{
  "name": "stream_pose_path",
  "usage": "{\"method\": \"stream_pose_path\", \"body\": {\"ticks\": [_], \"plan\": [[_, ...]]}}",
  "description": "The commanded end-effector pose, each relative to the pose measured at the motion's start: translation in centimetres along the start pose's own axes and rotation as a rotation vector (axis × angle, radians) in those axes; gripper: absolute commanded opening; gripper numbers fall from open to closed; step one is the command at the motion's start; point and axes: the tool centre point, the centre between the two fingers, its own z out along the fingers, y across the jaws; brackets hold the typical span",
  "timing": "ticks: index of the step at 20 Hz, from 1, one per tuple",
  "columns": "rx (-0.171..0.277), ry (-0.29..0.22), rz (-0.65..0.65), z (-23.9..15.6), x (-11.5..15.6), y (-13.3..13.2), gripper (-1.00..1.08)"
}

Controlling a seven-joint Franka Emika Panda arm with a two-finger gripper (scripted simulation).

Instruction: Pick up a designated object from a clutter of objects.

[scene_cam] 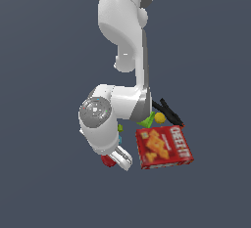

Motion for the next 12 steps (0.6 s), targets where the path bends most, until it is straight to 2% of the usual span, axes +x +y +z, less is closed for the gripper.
{"method": "stream_pose_path", "body": {"ticks": [1,12], "plan": [[0.000,0.001,0.000,0.0,0.0,0.0,1.00],[0.001,0.002,0.004,4.5,0.0,0.1,1.00]]}}
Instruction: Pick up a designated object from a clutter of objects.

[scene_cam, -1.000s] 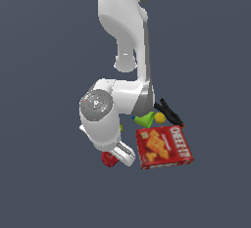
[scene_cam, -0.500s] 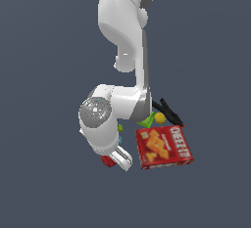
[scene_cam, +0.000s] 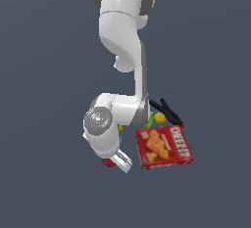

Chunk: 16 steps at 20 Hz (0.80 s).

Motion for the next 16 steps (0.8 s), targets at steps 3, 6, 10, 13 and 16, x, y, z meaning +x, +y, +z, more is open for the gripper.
{"method": "stream_pose_path", "body": {"ticks": [3,6,10,13,16], "plan": [[0.001,0.001,0.001,1.25,0.05,-0.05,1.00],[0.001,0.001,0.001,1.21,0.14,-0.09,1.00],[0.001,0.001,0.001,1.21,0.14,-0.09,-1.00],[0.001,0.001,0.001,1.21,0.14,-0.09,-1.00],[0.001,0.001,0.001,1.21,0.14,-0.09,-1.00]]}}
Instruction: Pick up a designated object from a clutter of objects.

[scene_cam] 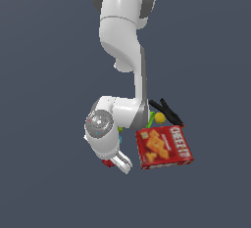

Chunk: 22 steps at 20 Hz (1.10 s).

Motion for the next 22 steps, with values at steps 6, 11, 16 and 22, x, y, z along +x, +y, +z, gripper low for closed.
{"method": "stream_pose_path", "body": {"ticks": [6,11,16,22], "plan": [[0.000,0.000,0.000,-0.7,0.0,0.3,-1.00],[0.000,0.000,0.000,-2.7,0.1,1.2,-1.00],[0.001,0.000,0.001,-6.2,0.3,2.8,-1.00],[0.001,0.000,0.001,-12.5,0.6,5.6,-1.00]]}}
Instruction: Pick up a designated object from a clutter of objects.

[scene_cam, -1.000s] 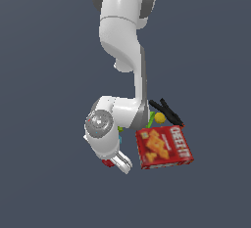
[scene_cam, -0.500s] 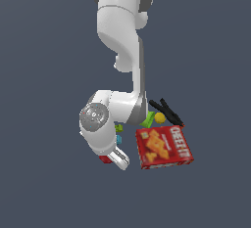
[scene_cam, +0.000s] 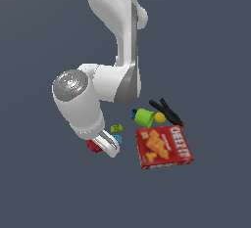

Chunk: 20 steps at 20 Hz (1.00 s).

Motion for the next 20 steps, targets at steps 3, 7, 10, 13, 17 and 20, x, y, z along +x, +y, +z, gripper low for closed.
{"method": "stream_pose_path", "body": {"ticks": [3,7,10,13,17,20], "plan": [[0.002,0.003,0.001,-5.3,0.3,2.3,-1.00],[0.003,0.003,0.001,-9.7,0.6,4.3,-1.00],[0.002,0.004,0.001,-13.0,0.8,5.7,-1.00],[0.002,0.004,0.001,-16.0,1.1,7.0,-1.00],[0.002,0.004,0.001,-19.3,1.4,8.3,-1.00],[0.002,0.004,0.001,-21.0,1.6,9.0,-1.00]]}}
